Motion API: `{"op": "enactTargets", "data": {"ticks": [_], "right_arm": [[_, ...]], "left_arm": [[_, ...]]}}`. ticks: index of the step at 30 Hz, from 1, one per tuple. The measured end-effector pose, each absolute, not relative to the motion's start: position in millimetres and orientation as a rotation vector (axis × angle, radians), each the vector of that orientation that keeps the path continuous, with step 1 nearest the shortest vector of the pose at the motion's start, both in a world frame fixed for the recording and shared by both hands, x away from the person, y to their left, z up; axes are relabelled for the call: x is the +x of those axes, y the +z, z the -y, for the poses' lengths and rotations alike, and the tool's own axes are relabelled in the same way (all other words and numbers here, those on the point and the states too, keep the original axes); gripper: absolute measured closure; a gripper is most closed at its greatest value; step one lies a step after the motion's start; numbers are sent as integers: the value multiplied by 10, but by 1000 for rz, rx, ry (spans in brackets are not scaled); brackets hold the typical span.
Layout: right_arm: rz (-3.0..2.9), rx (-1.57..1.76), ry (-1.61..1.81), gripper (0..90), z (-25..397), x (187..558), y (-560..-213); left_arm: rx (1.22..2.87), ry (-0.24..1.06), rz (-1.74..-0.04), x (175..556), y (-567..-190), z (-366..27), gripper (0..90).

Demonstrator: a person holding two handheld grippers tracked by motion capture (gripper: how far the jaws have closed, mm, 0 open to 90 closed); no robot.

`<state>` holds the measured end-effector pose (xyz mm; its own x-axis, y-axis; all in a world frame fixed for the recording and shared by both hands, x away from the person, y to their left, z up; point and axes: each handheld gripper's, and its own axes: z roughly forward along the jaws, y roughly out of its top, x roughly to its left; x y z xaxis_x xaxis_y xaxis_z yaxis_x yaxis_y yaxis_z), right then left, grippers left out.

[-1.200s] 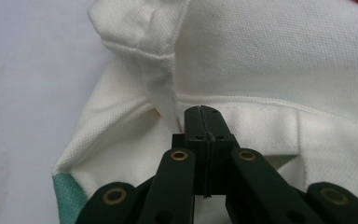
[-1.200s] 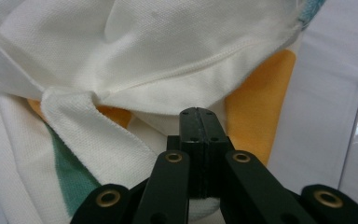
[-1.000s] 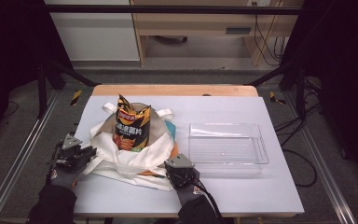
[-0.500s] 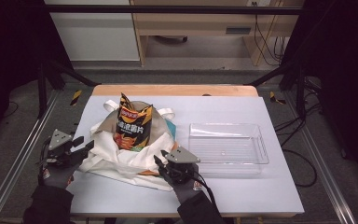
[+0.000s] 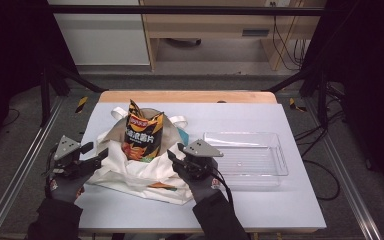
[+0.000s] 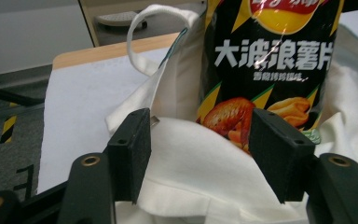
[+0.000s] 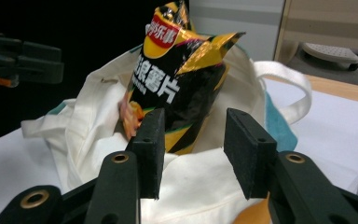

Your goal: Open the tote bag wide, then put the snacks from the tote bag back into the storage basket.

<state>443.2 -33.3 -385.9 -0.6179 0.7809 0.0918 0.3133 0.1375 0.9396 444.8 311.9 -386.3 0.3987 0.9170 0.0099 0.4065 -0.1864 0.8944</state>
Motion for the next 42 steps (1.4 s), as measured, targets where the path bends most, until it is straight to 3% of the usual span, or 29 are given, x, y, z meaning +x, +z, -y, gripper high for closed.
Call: {"op": "enactTargets", "data": {"ticks": [27,42], "right_arm": [[-1929,1123,1507,526,223,4875,-3608],[-1912,1161,1472,593,-54,5149,-3520]], "left_arm": [[1742,743,-1130,4404,-3731,-3003,298],[1748,730,-1138,4422,-3759,-3014,300]]}}
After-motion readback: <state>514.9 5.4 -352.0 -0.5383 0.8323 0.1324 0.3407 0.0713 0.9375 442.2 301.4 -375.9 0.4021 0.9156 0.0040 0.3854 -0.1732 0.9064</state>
